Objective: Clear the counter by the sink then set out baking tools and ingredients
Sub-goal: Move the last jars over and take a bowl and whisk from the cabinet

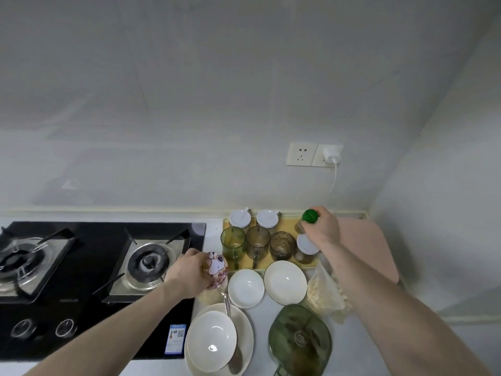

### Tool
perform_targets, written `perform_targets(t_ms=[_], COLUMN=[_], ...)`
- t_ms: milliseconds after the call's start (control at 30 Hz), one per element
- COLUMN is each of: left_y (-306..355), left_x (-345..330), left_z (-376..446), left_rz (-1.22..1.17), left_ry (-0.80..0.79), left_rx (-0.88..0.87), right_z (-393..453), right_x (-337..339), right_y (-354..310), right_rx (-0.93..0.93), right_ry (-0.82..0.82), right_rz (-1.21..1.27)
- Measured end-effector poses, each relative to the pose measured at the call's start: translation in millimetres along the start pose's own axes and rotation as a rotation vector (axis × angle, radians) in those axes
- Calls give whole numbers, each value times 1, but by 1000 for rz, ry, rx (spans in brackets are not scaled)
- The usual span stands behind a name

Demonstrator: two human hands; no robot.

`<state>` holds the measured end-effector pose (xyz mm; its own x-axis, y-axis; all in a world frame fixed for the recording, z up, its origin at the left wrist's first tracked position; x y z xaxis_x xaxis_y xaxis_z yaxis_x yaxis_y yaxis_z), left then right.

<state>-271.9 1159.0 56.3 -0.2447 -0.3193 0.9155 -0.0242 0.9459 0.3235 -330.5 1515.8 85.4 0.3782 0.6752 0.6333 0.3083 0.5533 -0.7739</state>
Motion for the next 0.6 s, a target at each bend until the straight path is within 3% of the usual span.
perform_targets(t_ms=[333,600], left_y=[18,15], left_x=[-3,-8], left_z=[7,11], left_rz=[290,313], left_ry=[49,50], left_rx=[50,45], right_z=[58,68], right_x=[-52,-78], right_y=[9,26], right_rx=[-48,-9], right_ry=[-143,-205], right_rz=[-362,-548])
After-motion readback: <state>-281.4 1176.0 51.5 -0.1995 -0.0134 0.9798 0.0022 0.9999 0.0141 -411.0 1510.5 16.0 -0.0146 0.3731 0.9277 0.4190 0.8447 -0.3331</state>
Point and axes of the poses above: each hand's wrist, its own z-axis towards the middle knuckle, its own x-axis out of the back of the hand, y = z × x, the point moved 1 cm from there along z, towards the middle knuckle, and after that the axes turned 4 degrees about y, right-handed, at the moved point
